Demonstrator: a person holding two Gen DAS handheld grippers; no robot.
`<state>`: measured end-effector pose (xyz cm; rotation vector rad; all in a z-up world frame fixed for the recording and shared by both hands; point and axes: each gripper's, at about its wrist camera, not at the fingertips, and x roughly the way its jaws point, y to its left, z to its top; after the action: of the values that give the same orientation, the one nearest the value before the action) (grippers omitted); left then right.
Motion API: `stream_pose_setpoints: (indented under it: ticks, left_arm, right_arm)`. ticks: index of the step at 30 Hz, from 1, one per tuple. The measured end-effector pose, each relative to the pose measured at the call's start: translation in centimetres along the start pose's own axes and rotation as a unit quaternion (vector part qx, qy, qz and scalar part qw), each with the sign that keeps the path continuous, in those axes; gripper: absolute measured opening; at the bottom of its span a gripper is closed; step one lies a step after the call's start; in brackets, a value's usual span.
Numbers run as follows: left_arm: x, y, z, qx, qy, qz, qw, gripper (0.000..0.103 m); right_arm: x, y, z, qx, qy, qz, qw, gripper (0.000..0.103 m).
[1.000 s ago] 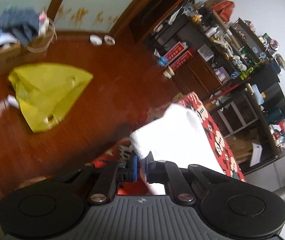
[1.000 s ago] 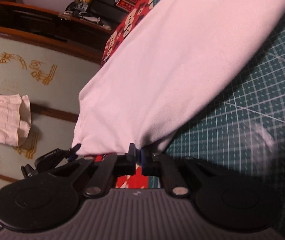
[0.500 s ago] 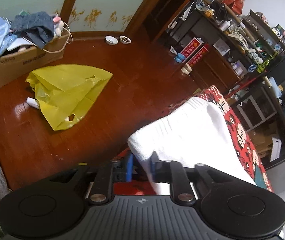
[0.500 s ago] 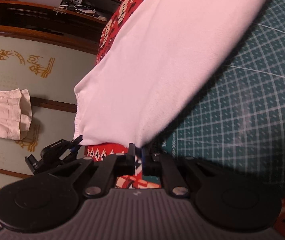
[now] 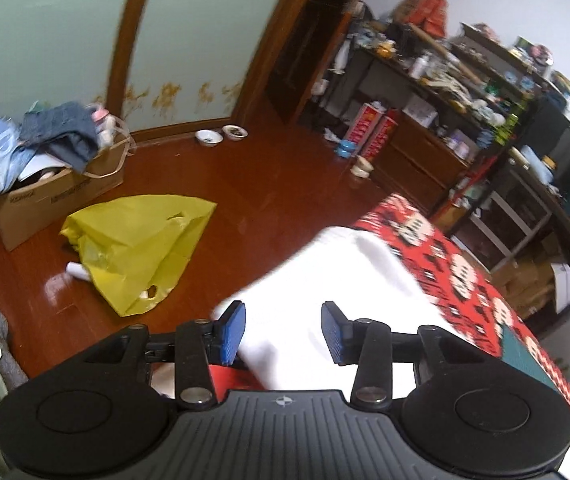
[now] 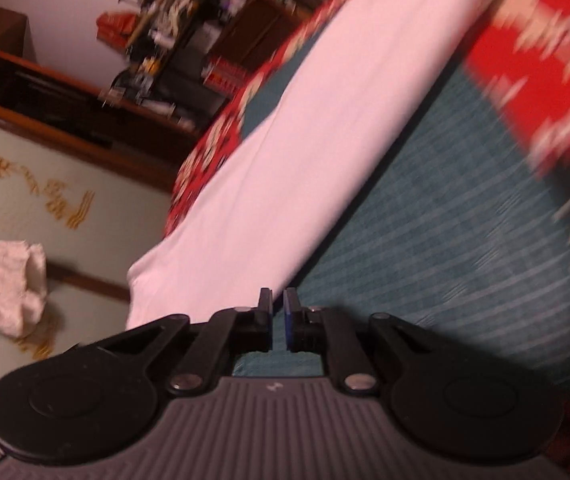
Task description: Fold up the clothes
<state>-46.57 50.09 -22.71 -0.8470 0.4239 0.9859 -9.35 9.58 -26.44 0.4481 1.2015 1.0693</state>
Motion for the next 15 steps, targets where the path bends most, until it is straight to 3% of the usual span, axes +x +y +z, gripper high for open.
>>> stream_pose_setpoints:
  ticks: [8, 11, 15]
  left_arm:
    - [0.2, -7.2, -1.4, 0.069, 0.028, -0.062, 0.9953, 0.041]
    - [1.8, -12.1, -3.7, 0.118, 0.068, -0.104, 0.9852, 0.041]
    - [4.3, -17.3, -7.0, 0.161, 0.114, -0.141, 0.9702, 0.041]
  right_arm:
    - [-9.5, -6.9, 9.2, 0.000, -0.111, -0.091, 0.990, 0.018]
    - [-12.6, -10.3, 13.7, 0.022, -0.152, -0.126, 0.980, 0.018]
    - [-15.3, -15.6, 19.2, 0.081, -0.199, -0.127, 0.968, 0.018]
